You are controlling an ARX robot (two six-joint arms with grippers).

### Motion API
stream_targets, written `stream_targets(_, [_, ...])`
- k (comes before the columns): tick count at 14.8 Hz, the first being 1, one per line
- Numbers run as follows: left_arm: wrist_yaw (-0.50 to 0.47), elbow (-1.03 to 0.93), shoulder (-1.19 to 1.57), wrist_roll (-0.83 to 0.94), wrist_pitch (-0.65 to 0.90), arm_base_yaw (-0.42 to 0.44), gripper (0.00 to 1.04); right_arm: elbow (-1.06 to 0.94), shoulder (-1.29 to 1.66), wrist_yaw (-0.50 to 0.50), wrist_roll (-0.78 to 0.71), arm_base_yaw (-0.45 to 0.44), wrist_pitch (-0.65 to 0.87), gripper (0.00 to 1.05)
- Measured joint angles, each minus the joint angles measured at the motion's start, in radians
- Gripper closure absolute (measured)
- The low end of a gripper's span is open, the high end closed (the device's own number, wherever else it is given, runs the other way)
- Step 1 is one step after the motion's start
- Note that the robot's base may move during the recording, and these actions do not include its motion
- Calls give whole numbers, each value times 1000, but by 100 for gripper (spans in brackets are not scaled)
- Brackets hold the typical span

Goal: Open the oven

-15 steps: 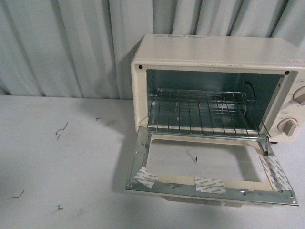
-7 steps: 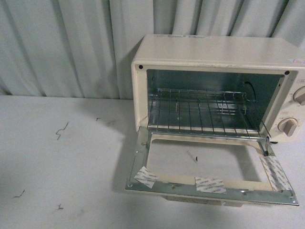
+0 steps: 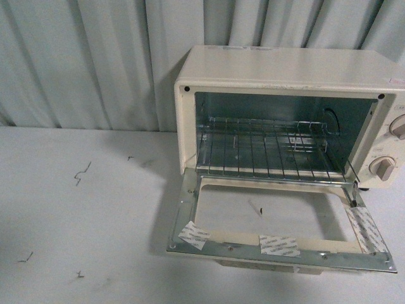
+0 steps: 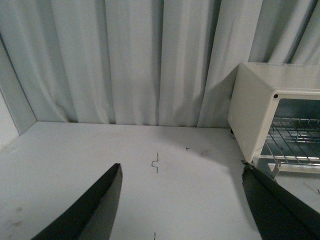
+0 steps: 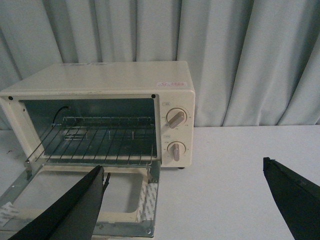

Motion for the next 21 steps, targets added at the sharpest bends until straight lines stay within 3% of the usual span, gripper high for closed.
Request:
stream_targets(2, [0, 0, 0, 0, 0, 0, 7, 0, 0, 0, 0, 0, 0, 6])
stream_targets(21, [0, 0, 0, 0, 0, 0, 7, 0, 0, 0, 0, 0, 0, 6])
